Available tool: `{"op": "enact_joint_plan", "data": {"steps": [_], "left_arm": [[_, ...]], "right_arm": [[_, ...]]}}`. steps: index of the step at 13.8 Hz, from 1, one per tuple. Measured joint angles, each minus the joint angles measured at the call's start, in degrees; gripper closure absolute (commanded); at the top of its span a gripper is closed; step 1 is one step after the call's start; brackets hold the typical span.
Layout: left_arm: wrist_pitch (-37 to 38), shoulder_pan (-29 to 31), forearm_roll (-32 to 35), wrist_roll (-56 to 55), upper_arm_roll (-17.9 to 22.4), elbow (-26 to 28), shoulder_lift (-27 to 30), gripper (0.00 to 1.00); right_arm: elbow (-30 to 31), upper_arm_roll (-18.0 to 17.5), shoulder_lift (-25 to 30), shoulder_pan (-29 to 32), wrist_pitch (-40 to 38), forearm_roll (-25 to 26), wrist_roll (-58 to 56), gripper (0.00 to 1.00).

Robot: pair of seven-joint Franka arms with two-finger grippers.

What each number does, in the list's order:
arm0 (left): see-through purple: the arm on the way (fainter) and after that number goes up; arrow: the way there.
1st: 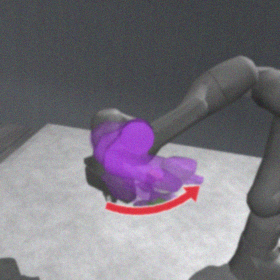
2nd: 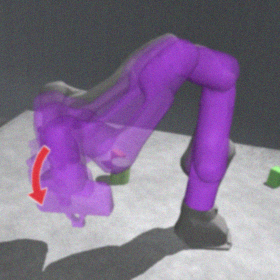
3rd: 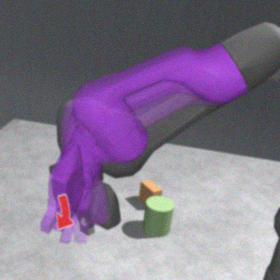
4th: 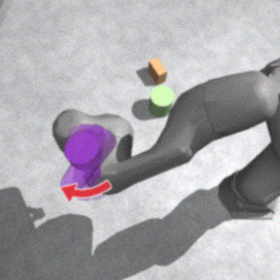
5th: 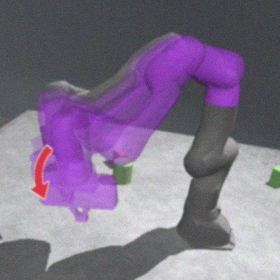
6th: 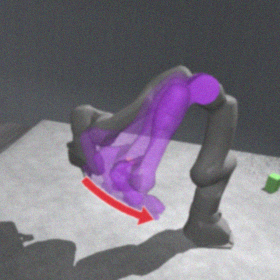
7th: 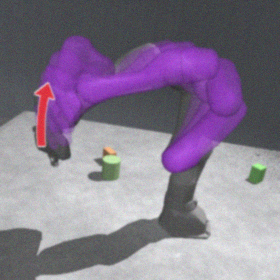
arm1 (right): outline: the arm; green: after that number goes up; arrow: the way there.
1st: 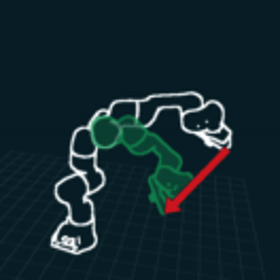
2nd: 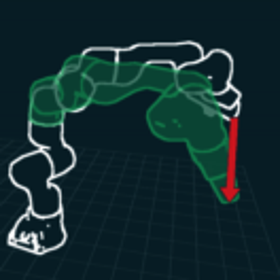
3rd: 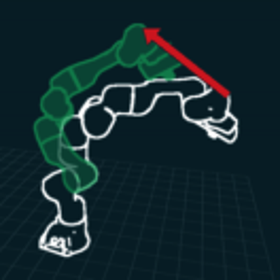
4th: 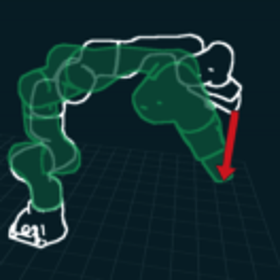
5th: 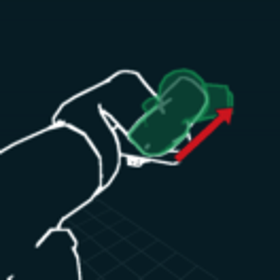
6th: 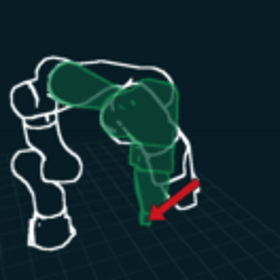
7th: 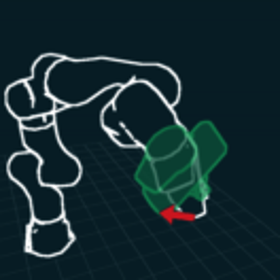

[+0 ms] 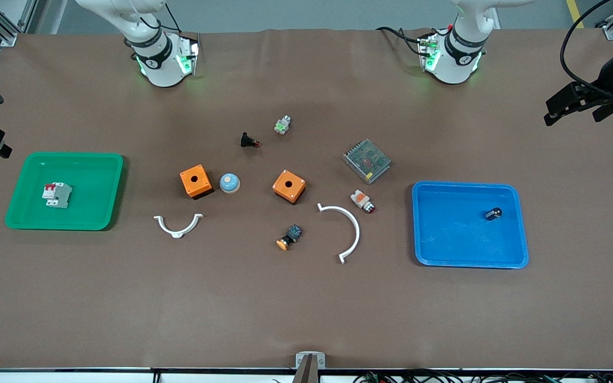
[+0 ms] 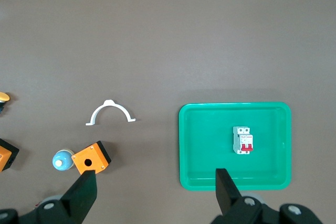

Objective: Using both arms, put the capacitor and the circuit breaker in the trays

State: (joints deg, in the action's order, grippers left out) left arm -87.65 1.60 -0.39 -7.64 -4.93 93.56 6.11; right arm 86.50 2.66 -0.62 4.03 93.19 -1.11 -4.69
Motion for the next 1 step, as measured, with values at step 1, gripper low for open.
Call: {"op": "enact_joint_plan", "data": {"steps": [1], "left_arm": [[0.0,0.0,0.0,0.0,0.01,-0.15,0.0,0.0]], "right_arm": [[-0.03,-0.09,0.0,-0.02,0.0,0.0,-0.03,0.0]]}}
